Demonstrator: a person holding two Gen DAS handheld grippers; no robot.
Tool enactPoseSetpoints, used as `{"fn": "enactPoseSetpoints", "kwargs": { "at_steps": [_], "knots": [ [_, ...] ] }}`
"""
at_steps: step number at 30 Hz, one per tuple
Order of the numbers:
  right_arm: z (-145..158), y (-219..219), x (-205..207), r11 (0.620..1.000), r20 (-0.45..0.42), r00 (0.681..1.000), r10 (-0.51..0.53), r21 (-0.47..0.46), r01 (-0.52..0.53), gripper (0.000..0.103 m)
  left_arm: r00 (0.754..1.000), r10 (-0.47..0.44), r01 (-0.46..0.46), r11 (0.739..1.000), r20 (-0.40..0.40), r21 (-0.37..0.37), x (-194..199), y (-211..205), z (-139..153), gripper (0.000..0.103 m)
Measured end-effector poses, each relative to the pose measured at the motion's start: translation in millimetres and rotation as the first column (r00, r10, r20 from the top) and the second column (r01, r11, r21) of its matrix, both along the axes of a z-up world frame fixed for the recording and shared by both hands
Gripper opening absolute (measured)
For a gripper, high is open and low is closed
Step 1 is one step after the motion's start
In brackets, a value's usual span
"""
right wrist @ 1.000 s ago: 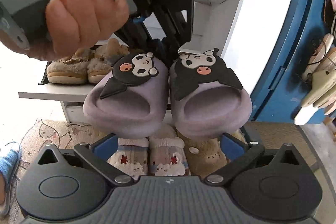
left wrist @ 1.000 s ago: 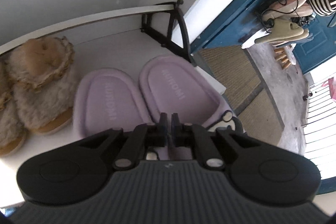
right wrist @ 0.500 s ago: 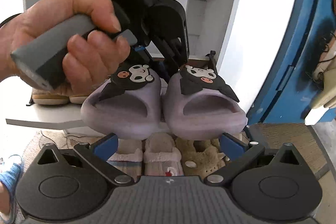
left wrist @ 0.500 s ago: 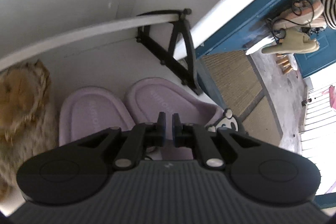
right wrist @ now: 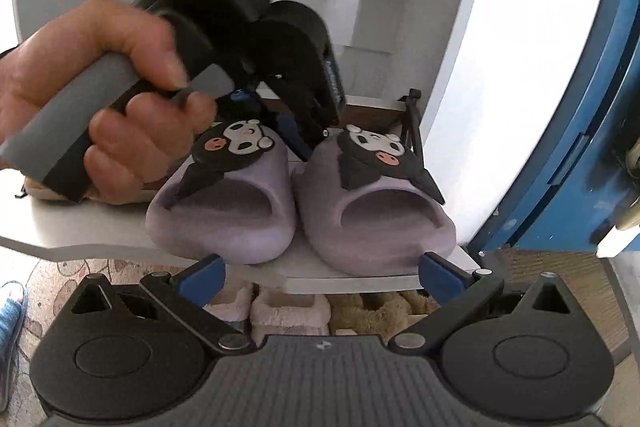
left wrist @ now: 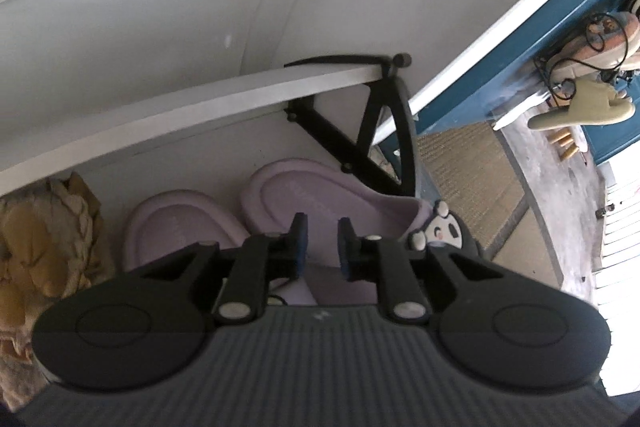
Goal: Organize scattered shoes
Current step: 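Lower the slides onto the shelf and open the left tool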
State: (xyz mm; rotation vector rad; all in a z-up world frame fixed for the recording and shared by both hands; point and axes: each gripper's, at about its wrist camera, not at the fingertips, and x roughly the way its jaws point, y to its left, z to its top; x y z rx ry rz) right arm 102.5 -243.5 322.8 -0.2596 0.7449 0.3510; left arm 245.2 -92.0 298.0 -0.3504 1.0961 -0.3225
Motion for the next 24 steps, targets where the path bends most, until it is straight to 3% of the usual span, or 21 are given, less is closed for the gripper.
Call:
{"fn": "enactPoseSetpoints", "kwargs": {
  "at_steps": [10,12,13,16,20,24],
  "knots": [
    [5,-4,-7,1.0,0.001,1.0,0.014,0.013,-0.014,0.102,1.0,0.01,-0.01,1.0,0.008,0.025,5,-1,0,0.024],
    [9,-9,-8,0.998,0.006,1.0,0.015,0.063,-0.015,0.102,1.0,0.031,-0.031,0.999,-0.004,0.031,6,5,-2,0.048],
    [11,-12,-8,0.995,0.005,1.0,0.017,0.097,-0.017,0.102,0.999,0.044,-0.043,0.998,-0.01,0.034,7,8,-4,0.053],
    [11,-16,-7,0.988,-0.016,0.999,0.033,0.152,-0.03,0.102,0.999,0.052,-0.052,0.998,-0.002,0.028,5,18,-8,0.056],
    [3,-10,-3,0.993,-0.01,1.0,0.024,0.117,-0.022,0.102,0.995,0.071,-0.077,0.994,0.073,0.08,-11,31,2,0.072],
    [-4,-3,6,0.991,-0.03,0.999,0.042,0.129,-0.038,0.102,0.991,0.095,-0.104,0.99,0.098,0.096,-15,45,5,0.078]
  ]
}}
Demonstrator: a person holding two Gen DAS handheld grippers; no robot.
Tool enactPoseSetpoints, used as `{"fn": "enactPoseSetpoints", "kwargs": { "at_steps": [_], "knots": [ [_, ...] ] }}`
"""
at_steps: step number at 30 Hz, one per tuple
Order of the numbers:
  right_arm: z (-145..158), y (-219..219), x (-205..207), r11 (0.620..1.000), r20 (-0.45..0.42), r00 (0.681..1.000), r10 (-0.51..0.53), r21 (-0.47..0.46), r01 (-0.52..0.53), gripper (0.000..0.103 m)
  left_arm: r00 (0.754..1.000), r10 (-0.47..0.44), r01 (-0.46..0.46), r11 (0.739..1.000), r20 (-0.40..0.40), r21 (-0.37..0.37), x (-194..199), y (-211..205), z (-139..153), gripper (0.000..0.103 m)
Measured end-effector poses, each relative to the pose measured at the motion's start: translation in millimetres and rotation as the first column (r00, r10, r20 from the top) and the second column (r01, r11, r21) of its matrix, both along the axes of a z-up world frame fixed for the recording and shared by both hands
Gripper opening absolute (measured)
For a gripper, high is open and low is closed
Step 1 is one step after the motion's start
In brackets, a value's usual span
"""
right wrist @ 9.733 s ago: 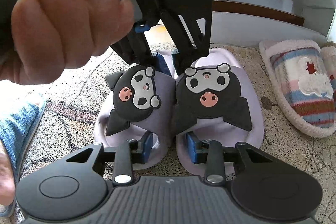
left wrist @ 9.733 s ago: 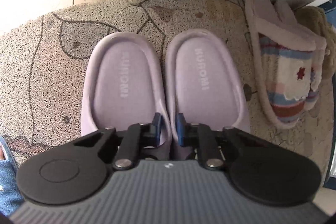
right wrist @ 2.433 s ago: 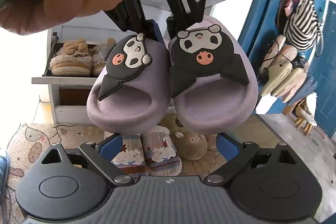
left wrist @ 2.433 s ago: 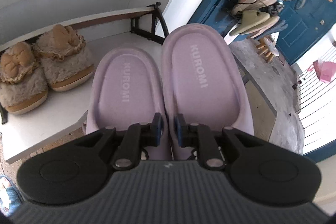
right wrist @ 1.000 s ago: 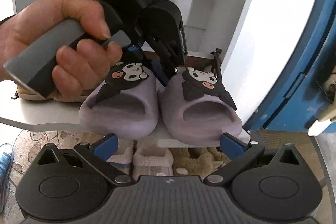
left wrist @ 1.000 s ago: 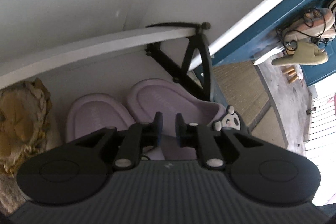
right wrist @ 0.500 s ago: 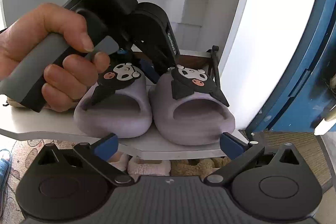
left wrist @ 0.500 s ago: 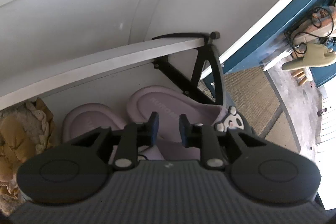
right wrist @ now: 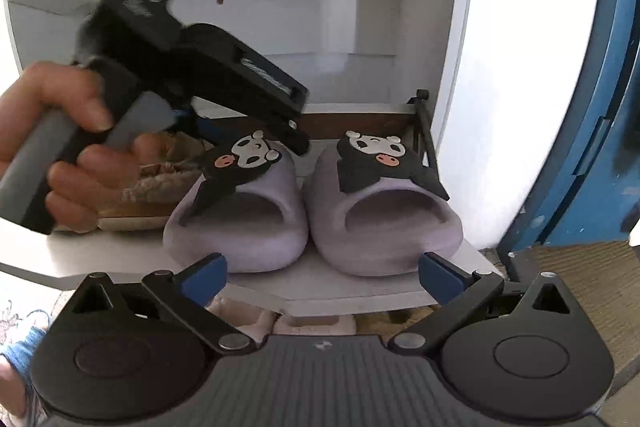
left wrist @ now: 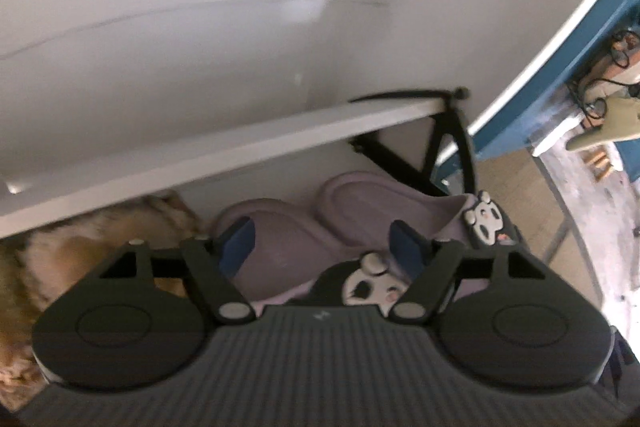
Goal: Organize scattered shoes
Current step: 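Lower the slides onto the shelf and open the left tool, then withdraw both tools from the shelf and move them down toward the mat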
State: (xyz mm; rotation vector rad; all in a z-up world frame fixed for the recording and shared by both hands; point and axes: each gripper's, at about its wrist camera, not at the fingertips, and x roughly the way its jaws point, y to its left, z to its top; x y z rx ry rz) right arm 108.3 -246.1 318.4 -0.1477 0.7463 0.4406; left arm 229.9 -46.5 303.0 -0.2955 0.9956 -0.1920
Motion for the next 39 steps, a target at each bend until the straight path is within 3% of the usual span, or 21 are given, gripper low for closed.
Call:
{"fn": "enactPoseSetpoints", "kwargs": {
  "at_steps": [7,19,21,27,39],
  "knots": [
    [-12,24,16,0.998,-0.007,0.999,0.038,-0.047,-0.038,0.102,0.998,-0.054,0.055,0.998,-0.014,0.015,14,-3,-9,0.08],
    [-26,44,39,0.998,-0.019,0.999,0.045,-0.052,-0.046,0.102,0.998,-0.047,0.041,0.993,0.049,0.112,14,-12,-7,0.081],
    [-28,48,45,0.998,-0.022,0.999,0.041,-0.055,-0.042,0.102,0.998,-0.048,0.043,0.993,0.041,0.11,17,-11,-9,0.085],
    [-22,41,52,1.0,-0.014,1.0,0.011,-0.008,-0.011,0.103,0.998,-0.052,0.047,0.991,0.039,0.126,21,-12,-13,0.087],
    [-23,44,46,1.0,-0.013,1.0,0.003,-0.022,-0.003,0.103,0.998,-0.059,0.053,0.987,0.034,0.15,28,-19,-21,0.09]
  ]
}}
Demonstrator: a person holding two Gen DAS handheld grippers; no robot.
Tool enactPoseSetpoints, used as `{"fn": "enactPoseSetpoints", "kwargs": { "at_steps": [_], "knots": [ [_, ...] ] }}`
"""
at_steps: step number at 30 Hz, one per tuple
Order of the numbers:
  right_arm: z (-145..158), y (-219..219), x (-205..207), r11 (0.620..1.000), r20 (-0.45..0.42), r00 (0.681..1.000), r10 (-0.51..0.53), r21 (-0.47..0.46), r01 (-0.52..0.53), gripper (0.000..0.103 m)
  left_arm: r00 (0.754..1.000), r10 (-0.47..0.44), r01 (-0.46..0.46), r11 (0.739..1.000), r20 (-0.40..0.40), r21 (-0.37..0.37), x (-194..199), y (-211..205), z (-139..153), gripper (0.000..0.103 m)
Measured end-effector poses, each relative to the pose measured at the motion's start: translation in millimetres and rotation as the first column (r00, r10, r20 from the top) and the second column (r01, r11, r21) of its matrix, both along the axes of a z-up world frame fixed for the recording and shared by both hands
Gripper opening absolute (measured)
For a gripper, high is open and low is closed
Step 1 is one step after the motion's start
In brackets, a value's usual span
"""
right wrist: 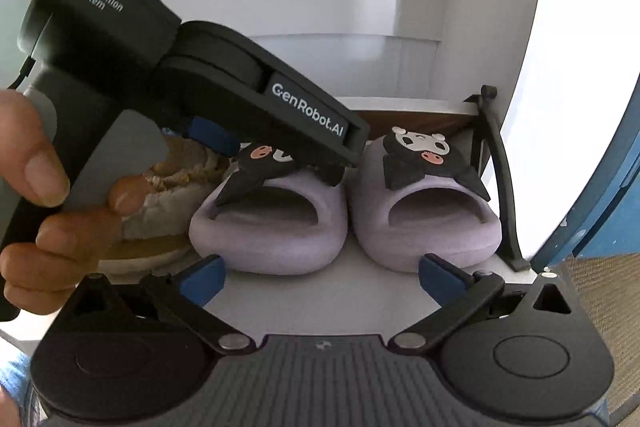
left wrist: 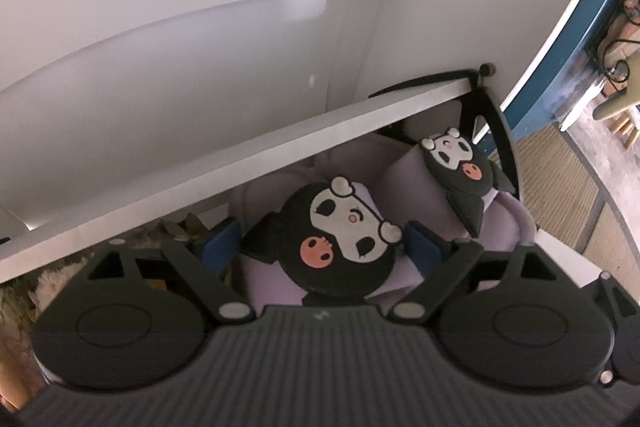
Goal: Organize scattered shoes
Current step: 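Withdraw both tools from the shelf and move them down toward the mat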
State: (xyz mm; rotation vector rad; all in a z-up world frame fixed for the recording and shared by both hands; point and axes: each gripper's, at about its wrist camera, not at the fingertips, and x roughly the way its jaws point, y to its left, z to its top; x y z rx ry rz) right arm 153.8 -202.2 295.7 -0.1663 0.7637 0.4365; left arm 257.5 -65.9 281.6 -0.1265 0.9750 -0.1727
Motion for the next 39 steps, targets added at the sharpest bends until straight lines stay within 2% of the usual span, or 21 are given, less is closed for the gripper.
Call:
{"fn": "enactPoseSetpoints", "kwargs": {
  "at_steps": [7,15,21,26,30,39],
  "knots": [
    [6,-3,-1,1.0,0.025,0.999,-0.024,0.003,0.024,0.102,1.0,-0.015,0.015,1.0,0.016,0.012,-3,-4,0,0.092],
    [19,-19,-37,0.995,0.075,0.992,-0.1,-0.001,0.1,0.102,0.999,-0.038,0.038,0.999,0.017,0.013,-13,-7,4,0.096],
    [27,-25,-73,0.989,0.092,0.986,-0.141,-0.031,0.145,0.102,0.996,-0.077,0.077,0.997,0.05,0.014,-36,-15,20,0.103],
    [40,-23,-110,0.984,0.106,0.981,-0.161,-0.055,0.168,0.103,0.992,-0.109,0.11,0.994,0.07,-0.009,-63,-12,38,0.103],
    [47,-21,-135,0.98,0.124,0.974,-0.188,-0.047,0.195,0.103,0.987,-0.131,0.133,0.991,0.087,-0.018,-102,-4,48,0.103],
    [41,-21,-164,0.973,0.122,0.969,-0.214,-0.062,0.223,0.103,0.979,-0.174,0.174,0.985,0.107,0.013,-140,-11,56,0.103]
  ]
}}
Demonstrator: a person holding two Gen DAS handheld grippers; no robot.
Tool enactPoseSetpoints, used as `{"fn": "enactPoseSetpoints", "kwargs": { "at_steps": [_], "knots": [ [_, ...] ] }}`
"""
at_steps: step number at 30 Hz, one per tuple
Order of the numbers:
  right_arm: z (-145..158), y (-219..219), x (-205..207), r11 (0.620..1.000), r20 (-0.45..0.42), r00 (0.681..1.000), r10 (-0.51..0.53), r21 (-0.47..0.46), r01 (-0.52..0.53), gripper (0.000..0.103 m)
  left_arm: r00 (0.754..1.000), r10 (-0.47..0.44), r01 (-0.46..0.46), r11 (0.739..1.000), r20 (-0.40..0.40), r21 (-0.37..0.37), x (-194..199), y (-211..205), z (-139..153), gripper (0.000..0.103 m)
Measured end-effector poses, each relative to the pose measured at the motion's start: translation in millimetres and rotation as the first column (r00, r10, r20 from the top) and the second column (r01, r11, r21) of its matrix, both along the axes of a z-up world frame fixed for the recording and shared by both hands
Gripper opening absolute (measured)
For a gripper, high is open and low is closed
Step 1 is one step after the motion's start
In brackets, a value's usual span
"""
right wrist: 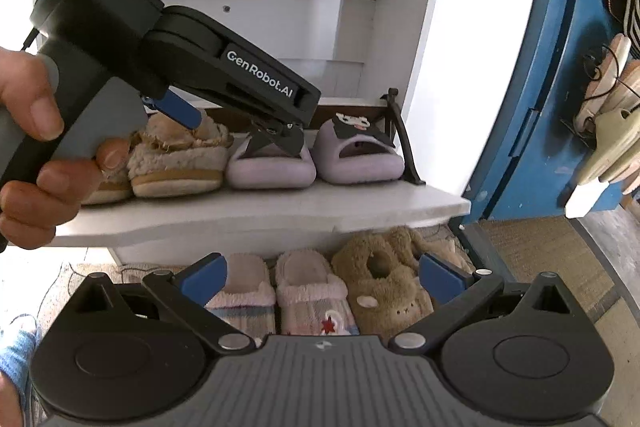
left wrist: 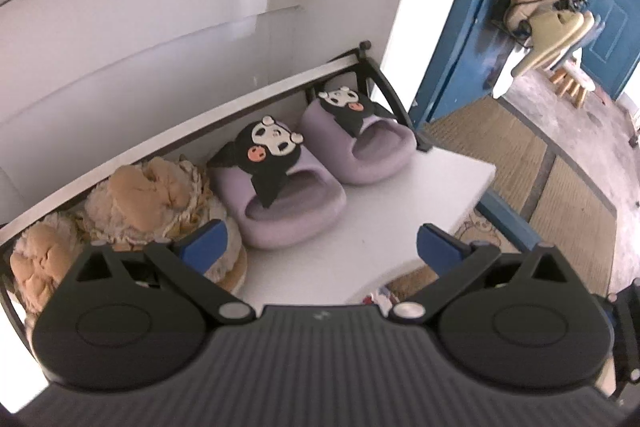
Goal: Organize scattered shoes
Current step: 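Withdraw both tools from the shelf and move them down toward the mat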
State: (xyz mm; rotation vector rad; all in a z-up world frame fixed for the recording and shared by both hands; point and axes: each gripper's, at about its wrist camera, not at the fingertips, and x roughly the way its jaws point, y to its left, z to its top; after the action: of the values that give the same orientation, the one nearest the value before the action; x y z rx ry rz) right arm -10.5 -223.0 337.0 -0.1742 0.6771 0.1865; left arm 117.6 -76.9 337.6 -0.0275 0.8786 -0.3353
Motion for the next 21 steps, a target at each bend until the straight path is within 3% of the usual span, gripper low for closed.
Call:
{"fn": "enactPoseSetpoints", "kwargs": {
  "at_steps": [9,21],
  "knots": [
    [-33,-34,-16,0.995,-0.047,0.995,-0.089,0.045,0.091,0.103,0.998,-0.064,0.064,0.997,0.015,0.032,-41,-37,-11,0.103],
    [-97,-82,-26,0.975,-0.137,0.974,-0.181,0.102,0.195,0.103,0.997,-0.059,0.054,0.995,0.05,0.085,-77,-90,-56,0.103]
  ]
}}
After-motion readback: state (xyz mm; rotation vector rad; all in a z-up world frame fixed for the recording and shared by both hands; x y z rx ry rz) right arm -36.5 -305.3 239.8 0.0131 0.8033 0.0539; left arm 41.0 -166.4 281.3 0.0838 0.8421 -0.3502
